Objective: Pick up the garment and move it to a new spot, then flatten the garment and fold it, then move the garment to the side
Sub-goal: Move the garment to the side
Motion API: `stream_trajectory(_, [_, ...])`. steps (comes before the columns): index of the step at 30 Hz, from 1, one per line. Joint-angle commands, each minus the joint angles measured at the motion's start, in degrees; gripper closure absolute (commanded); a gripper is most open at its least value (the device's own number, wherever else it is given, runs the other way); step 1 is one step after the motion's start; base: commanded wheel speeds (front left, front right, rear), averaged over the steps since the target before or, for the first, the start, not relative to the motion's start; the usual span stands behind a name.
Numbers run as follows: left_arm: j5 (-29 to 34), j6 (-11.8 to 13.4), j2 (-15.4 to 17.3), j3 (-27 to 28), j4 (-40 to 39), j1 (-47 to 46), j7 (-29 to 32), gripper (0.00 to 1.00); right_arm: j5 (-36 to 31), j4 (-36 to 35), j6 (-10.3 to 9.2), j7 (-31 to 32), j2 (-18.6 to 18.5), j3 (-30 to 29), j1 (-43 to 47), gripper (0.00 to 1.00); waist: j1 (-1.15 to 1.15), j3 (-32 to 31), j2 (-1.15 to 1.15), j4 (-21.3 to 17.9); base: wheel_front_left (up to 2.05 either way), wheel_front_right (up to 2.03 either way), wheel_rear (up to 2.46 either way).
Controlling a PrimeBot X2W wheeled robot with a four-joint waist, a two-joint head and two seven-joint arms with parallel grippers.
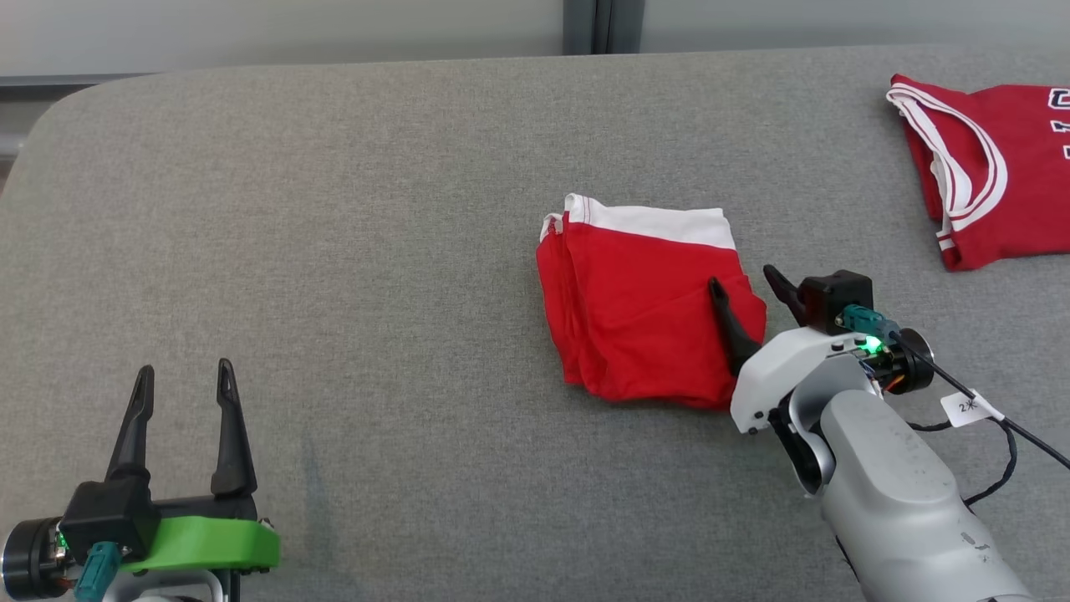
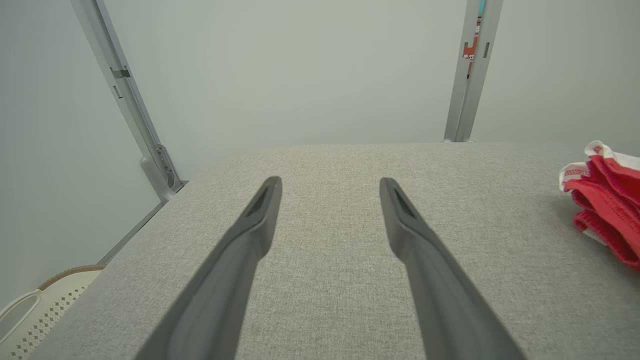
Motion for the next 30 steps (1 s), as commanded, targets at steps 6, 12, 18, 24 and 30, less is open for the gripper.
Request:
stream_trajectory(6, [-0.06, -0.45, 0.18, -0.02, 0.63, -2.31, -0.15, 0.0, 3.53, 7.4, -0.03, -1.84, 1.24, 1.89, -2.05, 0.0, 0.0, 1.38, 0.0, 0.09, 0.0, 0.0, 0.0])
stream_trajectory(12, [0.09, -0.75, 0.26, -0.3, 0.96, -2.93, -0.15, 0.0, 8.36, 11.61, -0.03, -2.19, 1.89, 4.27, -2.84, 0.0, 0.0, 1.86, 0.0, 0.33, 0.0, 0.0, 0.0])
stream_trajectory(18, [0.03, -0.86, 0.33, -0.33, 1.02, -3.54, -0.15, 0.0, 17.56, 10.06, 0.0, -1.66, 2.13, 11.23, -2.87, 0.0, 0.0, 2.77, 0.0, 0.61, 0.0, 0.0, 0.0])
stream_trajectory(24, [-0.15, -0.93, 0.31, -0.05, 0.93, -4.0, -0.15, 0.0, 20.17, 11.42, -0.01, -2.33, 2.11, 15.04, -5.04, 1.0, 0.0, 3.57, 0.0, 0.62, 0.0, 0.0, 0.0])
stream_trajectory(30, [-0.47, -1.01, 0.26, 0.66, 0.48, -3.89, -0.15, 0.0, 18.37, 11.83, -0.04, -2.76, 0.38, 16.07, -8.84, 1.0, 0.0, 4.26, 0.0, -0.46, 0.0, 0.0, 0.0])
